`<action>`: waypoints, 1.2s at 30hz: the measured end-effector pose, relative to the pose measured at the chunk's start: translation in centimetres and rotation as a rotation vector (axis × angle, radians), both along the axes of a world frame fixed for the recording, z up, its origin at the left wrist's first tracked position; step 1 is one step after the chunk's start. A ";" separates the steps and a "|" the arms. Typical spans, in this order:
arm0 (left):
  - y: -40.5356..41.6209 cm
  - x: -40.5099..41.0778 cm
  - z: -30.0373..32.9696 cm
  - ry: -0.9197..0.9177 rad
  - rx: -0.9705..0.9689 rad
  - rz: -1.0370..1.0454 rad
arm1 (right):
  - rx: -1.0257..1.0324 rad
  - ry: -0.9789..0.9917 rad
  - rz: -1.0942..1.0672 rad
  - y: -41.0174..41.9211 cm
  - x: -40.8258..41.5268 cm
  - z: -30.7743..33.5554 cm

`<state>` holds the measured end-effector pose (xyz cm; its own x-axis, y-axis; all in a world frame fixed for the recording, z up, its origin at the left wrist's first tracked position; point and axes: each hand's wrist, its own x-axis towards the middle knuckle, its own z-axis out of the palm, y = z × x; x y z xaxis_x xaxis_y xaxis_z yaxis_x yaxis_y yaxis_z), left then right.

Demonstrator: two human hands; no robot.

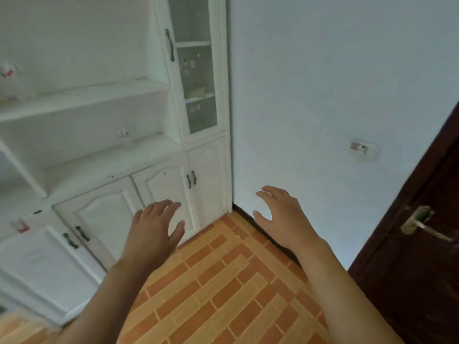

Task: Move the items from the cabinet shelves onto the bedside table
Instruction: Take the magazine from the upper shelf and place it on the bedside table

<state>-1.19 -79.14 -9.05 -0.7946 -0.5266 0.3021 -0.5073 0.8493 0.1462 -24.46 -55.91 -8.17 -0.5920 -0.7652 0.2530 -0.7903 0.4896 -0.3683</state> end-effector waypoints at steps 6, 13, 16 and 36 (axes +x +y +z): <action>-5.0 6.2 0.8 -0.004 -0.011 0.253 | -0.031 -0.038 0.236 -10.8 0.5 0.7; -13.3 12.3 1.1 0.012 -0.014 0.419 | -0.037 -0.008 0.388 -21.9 3.6 1.9; -18.4 15.1 2.3 0.020 -0.012 0.440 | -0.046 0.018 0.430 -27.5 5.5 3.3; -44.6 28.6 7.2 0.116 -0.066 0.663 | -0.134 0.111 0.727 -63.2 17.0 10.9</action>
<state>27.37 -123.76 -1.89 -0.2706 -0.8690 0.4143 -0.9082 0.3732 0.1895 -7.42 -119.10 2.76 0.0859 -0.9124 0.4003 -0.9338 -0.2138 -0.2870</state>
